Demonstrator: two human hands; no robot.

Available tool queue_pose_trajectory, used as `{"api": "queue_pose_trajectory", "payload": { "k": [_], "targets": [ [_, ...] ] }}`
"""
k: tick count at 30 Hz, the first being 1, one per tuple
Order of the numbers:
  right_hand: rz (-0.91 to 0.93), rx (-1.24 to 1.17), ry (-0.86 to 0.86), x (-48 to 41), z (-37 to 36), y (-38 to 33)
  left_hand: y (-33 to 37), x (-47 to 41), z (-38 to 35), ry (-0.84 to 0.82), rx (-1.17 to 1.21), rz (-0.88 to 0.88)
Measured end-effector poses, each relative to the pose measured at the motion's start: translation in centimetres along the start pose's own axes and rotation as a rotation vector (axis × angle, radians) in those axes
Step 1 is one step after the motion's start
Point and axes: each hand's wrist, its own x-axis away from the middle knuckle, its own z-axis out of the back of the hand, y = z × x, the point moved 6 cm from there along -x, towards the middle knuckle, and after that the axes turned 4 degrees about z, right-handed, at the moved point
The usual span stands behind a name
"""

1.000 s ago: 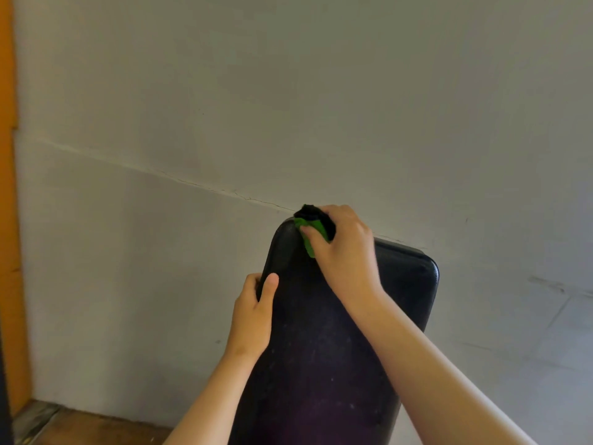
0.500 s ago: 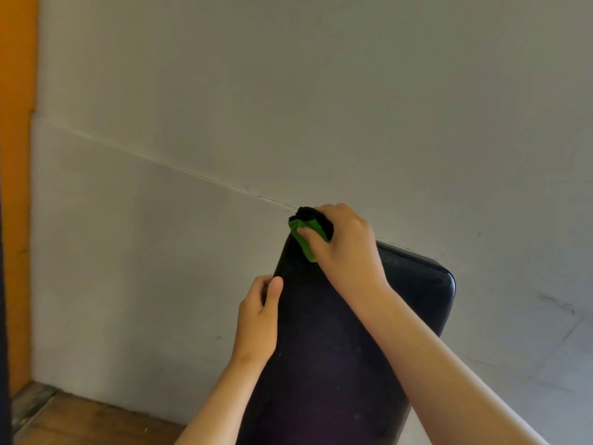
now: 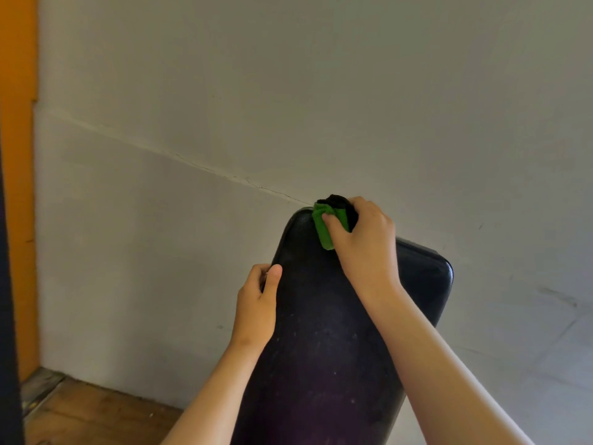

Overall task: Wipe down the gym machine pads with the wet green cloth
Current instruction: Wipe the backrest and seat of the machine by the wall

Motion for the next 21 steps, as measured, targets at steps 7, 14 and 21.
{"api": "queue_pose_trajectory", "payload": {
  "k": [7, 14, 21],
  "targets": [
    [-0.147, 0.016, 0.06, 1.9, 5.2, 6.1, 0.2, 0.2, 0.0, 0.016, -0.048, 0.02],
    [-0.246, -0.001, 0.103, 4.0, 10.0, 12.0, 1.1, 0.9, -0.5, 0.045, -0.147, -0.012],
    [-0.272, -0.18, 0.168, 5.6, 11.5, 15.2, 1.4, 1.2, -0.6, 0.129, -0.219, -0.043]
  ]
}}
